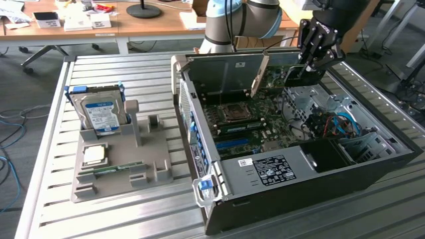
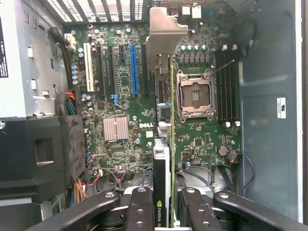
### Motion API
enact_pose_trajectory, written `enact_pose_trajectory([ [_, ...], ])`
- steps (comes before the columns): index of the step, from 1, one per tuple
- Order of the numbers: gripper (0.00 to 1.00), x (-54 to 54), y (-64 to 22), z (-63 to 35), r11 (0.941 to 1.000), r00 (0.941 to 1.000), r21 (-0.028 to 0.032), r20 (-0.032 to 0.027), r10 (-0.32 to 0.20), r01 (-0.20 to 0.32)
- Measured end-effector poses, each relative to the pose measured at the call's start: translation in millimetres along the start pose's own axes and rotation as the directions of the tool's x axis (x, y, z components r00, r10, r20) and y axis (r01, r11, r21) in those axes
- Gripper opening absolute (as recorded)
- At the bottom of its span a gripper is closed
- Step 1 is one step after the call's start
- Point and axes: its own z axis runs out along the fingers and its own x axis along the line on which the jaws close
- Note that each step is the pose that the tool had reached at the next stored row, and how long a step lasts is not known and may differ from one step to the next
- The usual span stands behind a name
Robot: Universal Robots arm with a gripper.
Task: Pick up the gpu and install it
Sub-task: 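Insert the gpu into the slot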
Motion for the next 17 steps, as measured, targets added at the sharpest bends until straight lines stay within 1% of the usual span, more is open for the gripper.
enact_pose_trajectory([
  [7, 0.27, 1.0, 2.2, 0.9, 1.0, 1.0, -0.0001, 0.0, -0.003, 0.003],
  [17, 0.27, 4.7, 10.0, 6.5, 0.9999, 0.9999, -0.0007, 0.0, -0.011, 0.011],
])
